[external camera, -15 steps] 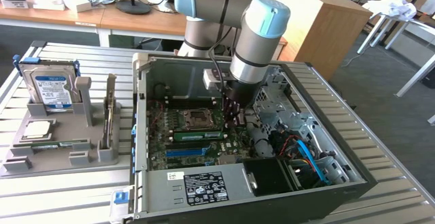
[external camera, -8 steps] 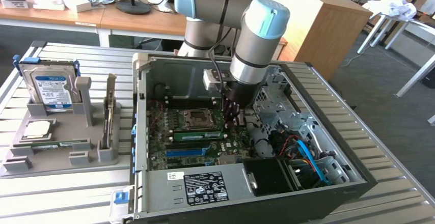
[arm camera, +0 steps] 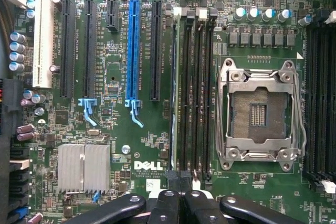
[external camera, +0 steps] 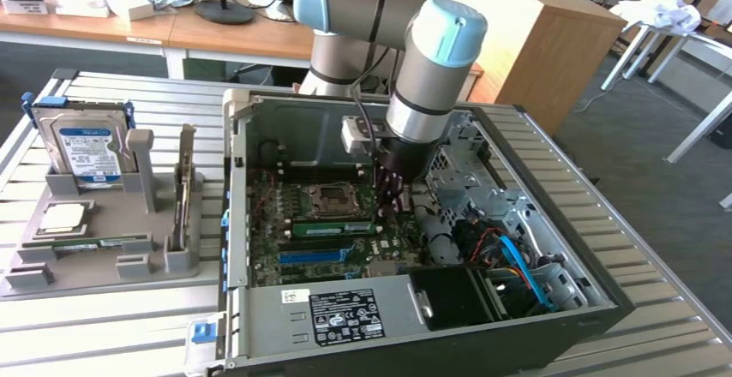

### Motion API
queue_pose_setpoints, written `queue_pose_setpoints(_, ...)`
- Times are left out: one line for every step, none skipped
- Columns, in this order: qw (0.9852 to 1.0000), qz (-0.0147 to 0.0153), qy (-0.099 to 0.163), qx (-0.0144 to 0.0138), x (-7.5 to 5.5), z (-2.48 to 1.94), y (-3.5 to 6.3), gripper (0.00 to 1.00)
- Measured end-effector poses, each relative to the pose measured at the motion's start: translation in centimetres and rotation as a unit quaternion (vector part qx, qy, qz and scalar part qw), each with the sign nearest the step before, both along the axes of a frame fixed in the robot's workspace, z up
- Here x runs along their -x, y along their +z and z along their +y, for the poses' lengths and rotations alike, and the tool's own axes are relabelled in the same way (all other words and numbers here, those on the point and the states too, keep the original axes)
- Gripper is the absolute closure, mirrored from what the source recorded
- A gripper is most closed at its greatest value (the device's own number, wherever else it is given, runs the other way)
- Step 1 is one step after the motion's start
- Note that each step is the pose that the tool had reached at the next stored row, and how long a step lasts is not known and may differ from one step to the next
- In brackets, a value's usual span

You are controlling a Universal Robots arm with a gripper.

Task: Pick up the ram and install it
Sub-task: 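Press down the ram until it locks into place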

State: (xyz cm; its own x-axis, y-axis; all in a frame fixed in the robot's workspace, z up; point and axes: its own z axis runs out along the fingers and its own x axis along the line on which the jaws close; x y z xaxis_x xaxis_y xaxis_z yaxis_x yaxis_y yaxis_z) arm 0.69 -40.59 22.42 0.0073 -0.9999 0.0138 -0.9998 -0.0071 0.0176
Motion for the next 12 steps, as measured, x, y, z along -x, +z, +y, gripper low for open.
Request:
queue_pose_setpoints(1.0, 0.0001, 0.0, 0.0001, 0.0, 0.0, -0.02, 0.9)
queue_pose_setpoints(1.0, 0.0001, 0.0, 0.0, 0.0, 0.0, -0.02, 0.9)
queue_pose_setpoints(1.0, 0.0001, 0.0, 0.0, 0.0, 0.0, -0.02, 0.9)
queue_pose_setpoints(1.0, 0.0, 0.0, -0.0002, 0.0, 0.0, -0.04, 0.9)
queue_pose_setpoints(1.0, 0.0, 0.0, -0.0001, 0.0, 0.0, -0.04, 0.9)
queue_pose_setpoints(1.0, 0.0, 0.0, -0.0002, 0.0, 0.0, -0.06, 0.9)
queue_pose_setpoints(1.0, 0.0, 0.0, -0.0002, 0.0, 0.01, -0.1, 0.9)
queue_pose_setpoints(1.0, 0.0, 0.0, -0.0001, 0.0, 0.0, -0.13, 0.9)
queue_pose_setpoints(1.0, 0.0001, 0.0, 0.0, 0.0, 0.0, -0.15, 0.9)
queue_pose_setpoints(1.0, 0.0001, 0.0, 0.0, 0.0, 0.0, -0.15, 0.9)
queue_pose_setpoints(1.0, 0.0001, 0.0, 0.0, 0.0, 0.0, -0.15, 0.9)
queue_pose_setpoints(1.0, 0.0001, 0.0, 0.0, 0.0, 0.0, -0.15, 0.9)
